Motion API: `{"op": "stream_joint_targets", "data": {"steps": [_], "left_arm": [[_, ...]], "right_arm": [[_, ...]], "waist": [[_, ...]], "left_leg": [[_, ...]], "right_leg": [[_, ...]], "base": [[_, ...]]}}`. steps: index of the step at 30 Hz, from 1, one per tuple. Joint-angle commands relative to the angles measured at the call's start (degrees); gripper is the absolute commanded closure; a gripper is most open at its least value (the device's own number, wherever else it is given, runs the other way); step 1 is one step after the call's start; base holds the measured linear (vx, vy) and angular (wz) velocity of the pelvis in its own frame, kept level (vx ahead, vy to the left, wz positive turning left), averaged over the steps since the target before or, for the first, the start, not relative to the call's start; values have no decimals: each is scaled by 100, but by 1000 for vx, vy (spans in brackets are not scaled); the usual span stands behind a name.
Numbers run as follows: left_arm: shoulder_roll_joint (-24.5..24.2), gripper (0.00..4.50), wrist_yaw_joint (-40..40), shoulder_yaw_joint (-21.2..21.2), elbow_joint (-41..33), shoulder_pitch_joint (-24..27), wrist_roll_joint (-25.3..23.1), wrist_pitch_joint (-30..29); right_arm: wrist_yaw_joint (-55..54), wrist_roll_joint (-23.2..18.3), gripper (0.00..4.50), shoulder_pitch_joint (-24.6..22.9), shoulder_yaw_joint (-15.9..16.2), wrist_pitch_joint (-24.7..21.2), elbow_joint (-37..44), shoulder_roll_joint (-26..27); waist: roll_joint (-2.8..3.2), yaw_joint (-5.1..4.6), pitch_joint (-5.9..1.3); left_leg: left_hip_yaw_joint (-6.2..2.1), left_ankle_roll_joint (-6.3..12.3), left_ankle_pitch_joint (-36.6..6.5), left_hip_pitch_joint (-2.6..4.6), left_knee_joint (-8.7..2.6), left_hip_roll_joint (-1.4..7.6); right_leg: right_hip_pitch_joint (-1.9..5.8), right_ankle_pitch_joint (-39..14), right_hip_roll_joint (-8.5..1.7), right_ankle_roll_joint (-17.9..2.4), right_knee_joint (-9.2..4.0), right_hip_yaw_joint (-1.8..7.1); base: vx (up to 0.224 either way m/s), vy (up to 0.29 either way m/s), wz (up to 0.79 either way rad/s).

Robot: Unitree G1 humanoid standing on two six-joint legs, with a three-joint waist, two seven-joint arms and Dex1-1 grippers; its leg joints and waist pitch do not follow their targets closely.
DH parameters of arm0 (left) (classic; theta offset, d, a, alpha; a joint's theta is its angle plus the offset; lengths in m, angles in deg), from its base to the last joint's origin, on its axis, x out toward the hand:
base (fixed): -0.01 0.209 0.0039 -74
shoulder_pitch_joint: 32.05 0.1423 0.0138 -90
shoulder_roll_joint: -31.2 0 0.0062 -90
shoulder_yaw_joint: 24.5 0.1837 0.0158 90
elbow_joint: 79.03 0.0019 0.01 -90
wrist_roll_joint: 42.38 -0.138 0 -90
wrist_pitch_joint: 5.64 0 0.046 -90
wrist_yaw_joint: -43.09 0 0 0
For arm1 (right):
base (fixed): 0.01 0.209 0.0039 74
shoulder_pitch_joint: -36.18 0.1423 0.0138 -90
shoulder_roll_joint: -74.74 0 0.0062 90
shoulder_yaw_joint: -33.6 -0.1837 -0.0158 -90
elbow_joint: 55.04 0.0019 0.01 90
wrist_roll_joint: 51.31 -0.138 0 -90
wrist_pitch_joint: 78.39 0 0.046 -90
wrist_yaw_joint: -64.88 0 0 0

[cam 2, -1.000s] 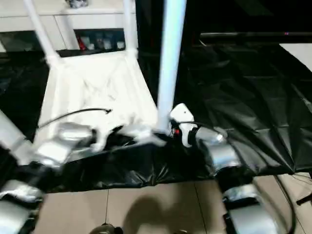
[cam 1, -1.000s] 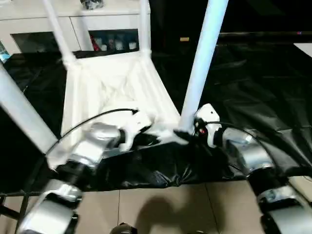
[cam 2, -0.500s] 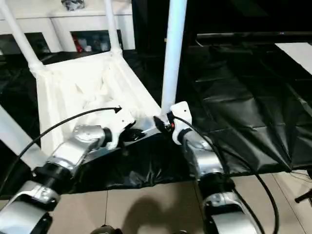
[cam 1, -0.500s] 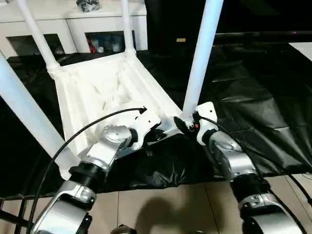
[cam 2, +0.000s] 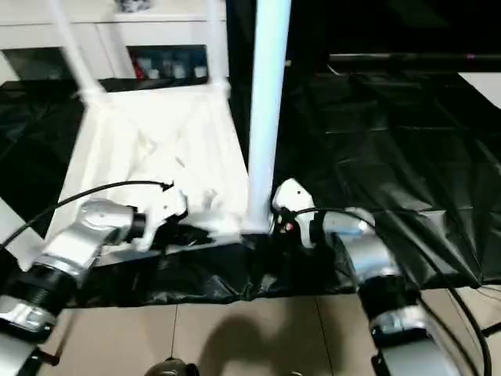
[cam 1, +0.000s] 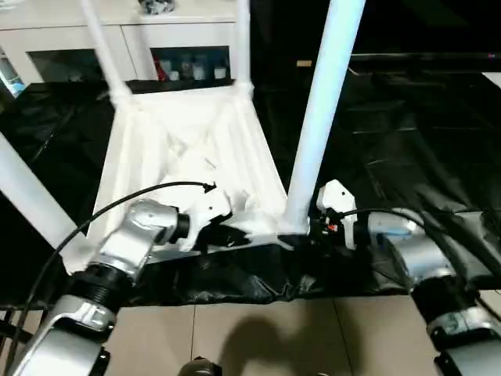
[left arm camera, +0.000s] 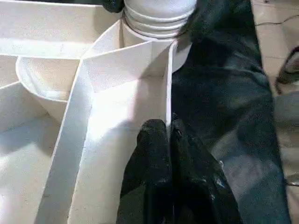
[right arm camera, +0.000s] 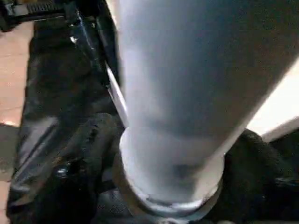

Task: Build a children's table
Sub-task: Rotate leg to tighten

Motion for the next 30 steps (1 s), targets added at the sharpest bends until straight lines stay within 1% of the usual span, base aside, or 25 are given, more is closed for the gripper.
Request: {"op": "stream_joint_targets", "data": {"steps": [1, 3, 5, 6, 7, 8, 10, 11, 14, 15, 16, 17, 18, 19, 20, 21, 22, 23, 24, 25, 26, 27, 28, 29, 30], "left_arm": [[33, 450, 19, 7, -44, -194, 90, 83], [18, 450, -32, -1, -6, -213, 69, 121], [16, 450, -107, -19, 33, -228, 48, 136], [20, 450, -143, -22, 67, -244, 39, 151], [20, 450, -159, -20, 80, -250, 43, 152], [19, 450, -169, -18, 89, -254, 46, 155], [23, 450, -160, -5, 116, -259, 40, 174], [41, 450, -125, -13, 153, -267, 47, 177], [80, 450, -18, -39, 224, -295, 17, 181], [130, 450, 176, -54, 304, -338, -55, 148], [200, 450, 462, -84, 422, -401, -152, 108], [234, 450, 560, -104, 461, -425, -169, 85], [403, 450, 1006, -200, 634, -537, -229, -21], [446, 450, 1091, -214, 656, -558, -239, -45], [624, 450, 1391, -231, 697, -621, -285, -124], [716, 450, 1512, -224, 690, -640, -307, -165], [780, 450, 1594, -218, 684, -652, -323, -194], [973, 450, 1813, -214, 657, -670, -337, -276], [1118, 450, 1938, -189, 619, -672, -352, -341], [1270, 450, 2045, -141, 582, -670, -383, -376], [1425, 450, 2156, -93, 554, -666, -412, -397], [1425, 450, 2156, -93, 554, -666, -412, -397], [1555, 450, 2203, -25, 525, -652, -446, -406], [1632, 450, 2230, 16, 510, -642, -466, -408], [1690, 450, 2250, 63, 504, -634, -497, -390]], "right_arm": [[328, -98, 128, 90, 235, -14, -10, 78], [442, -86, 150, 141, 268, -6, -83, 71], [562, -51, 154, 175, 282, 7, -139, 76], [624, -36, 166, 195, 291, 11, -180, 95], [651, -29, 166, 196, 306, 7, -189, 102], [669, -23, 178, 197, 316, 4, -195, 106], [674, -15, 178, 171, 325, 13, -179, 115], [631, -11, 181, 109, 323, 18, -141, 130], [552, -52, 182, 61, 272, -32, -124, 167], [318, -64, 183, 23, 189, -82, -110, 225], [33, -53, 183, -15, 100, -136, -114, 294], [-79, -42, 183, -32, 72, -139, -114, 321], [-659, 31, 183, -110, -60, -141, -131, 460], [-821, 50, 183, -120, -93, -174, -147, 503], [-1484, 110, 183, -168, -231, -317, -195, 709], [-1803, 122, 183, -191, -302, -404, -210, 825], [-2017, 127, 184, -208, -351, -463, -218, 906], [-2449, 95, 184, -247, -456, -603, -213, 1145], [-2722, 89, 184, -271, -500, -652, -203, 1325], [-3002, 142, 184, -289, -504, -676, -193, 1511], [-3262, 201, 184, -293, -489, -671, -204, 1701], [-3262, 201, 184, -293, -489, -671, -204, 1701], [-3482, 272, 184, -277, -457, -568, -221, 1879], [-3613, 315, 184, -265, -439, -496, -233, 1987], [-3638, 309, 184, -258, -417, -445, -199, 2086]], "waist": [[-60, -1, -389], [-77, 13, -399], [-74, 19, -408], [-62, 28, -411], [-64, 27, -407], [-62, 34, -409], [-65, 39, -405], [-25, 43, -402], [-48, 40, -406], [-28, 47, -404], [-34, 47, -398], [-36, 56, -390], [-55, 41, -370], [-41, 54, -360], [-56, 35, -361], [-56, 35, -361], [-58, 4, -362], [-37, -46, -363], [-28, -61, -356], [-10, -77, -367], [-11, -93, -368], [-11, -93, -368], [-25, -110, -365], [-8, -125, -365], [3, -128, -377]], "left_leg": [[-123, 162, -1614, 161, -411, 295], [-127, 198, -1443, 136, -404, 293], [-121, 244, -1359, 135, -389, 288], [-119, 266, -1302, 129, -381, 288], [-120, 270, -1303, 126, -385, 288], [-119, 264, -1307, 133, -385, 290], [-123, 249, -1337, 132, -391, 291], [-131, 218, -1399, 138, -396, 294], [-129, 180, -1453, 143, -400, 293], [-127, 175, -1471, 150, -398, 291], [-120, 172, -1495, 154, -401, 291], [-130, 128, -1548, 158, -412, 289], [-127, 67, -1632, 160, -427, 293], [-139, 13, -1720, 174, -433, 284], [-165, -93, -1855, 171, -456, 278], [-165, -93, -1855, 171, -456, 278], [-185, -163, -1981, 188, -476, 278], [-187, -188, -1995, 172, -485, 279], [-189, -202, -2023, 174, -487, 274], [-190, -209, -2059, 185, -477, 265], [-187, -196, -2056, 178, -476, 254], [-187, -196, -2056, 178, -476, 254], [-179, -174, -2059, 178, -478, 249], [-176, -159, -2075, 178, -478, 250], [-189, -151, -2033, 165, -482, 244]], "right_leg": [[209, -1278, -355, -1425, -395, 249], [236, -1101, -362, -1436, -372, 247], [238, -1025, -364, -1462, -364, 242], [239, -967, -364, -1475, -358, 242], [238, -972, -360, -1476, -359, 239], [237, -976, -359, -1472, -360, 238], [240, -1028, -362, -1462, -363, 238], [233, -1099, -364, -1451, -367, 239], [238, -1097, -359, -1448, -371, 241], [229, -1114, -358, -1447, -377, 242], [223, -1138, -353, -1436, -389, 247], [223, -1221, -356, -1411, -396, 249], [216, -1384, -365, -1370, -419, 260], [202, -1545, -371, -1330, -434, 258], [223, -1878, -388, -1204, -454, 255], [223, -1878, -388, -1204, -454, 255], [209, -2084, -395, -1108, -487, 249], [209, -1993, -382, -1093, -487, 255], [200, -1984, -378, -1096, -491, 252], [196, -1973, -387, -1099, -498, 252], [200, -1920, -378, -1088, -507, 249], [200, -1920, -378, -1088, -507, 249], [194, -1903, -369, -1071, -518, 251], [184, -1918, -373, -1050, -533, 260], [211, -1857, -371, -1043, -516, 250]], "base": [[0, 0, 0], [0, 0, 0], [0, 0, 0], [0, 0, 0], [0, 0, 0], [0, 0, 0], [0, 0, 0], [0, 0, 0], [0, 0, 0], [0, 0, 0], [0, 0, 0], [0, 0, 0], [0, 0, 0], [0, 0, 0], [0, 0, 0], [0, 0, 0], [0, 0, 0], [0, 0, 0], [0, 0, 0], [0, 0, 0], [0, 0, 0], [0, 0, 0], [0, 0, 0], [0, 0, 0], [0, 0, 0]]}}
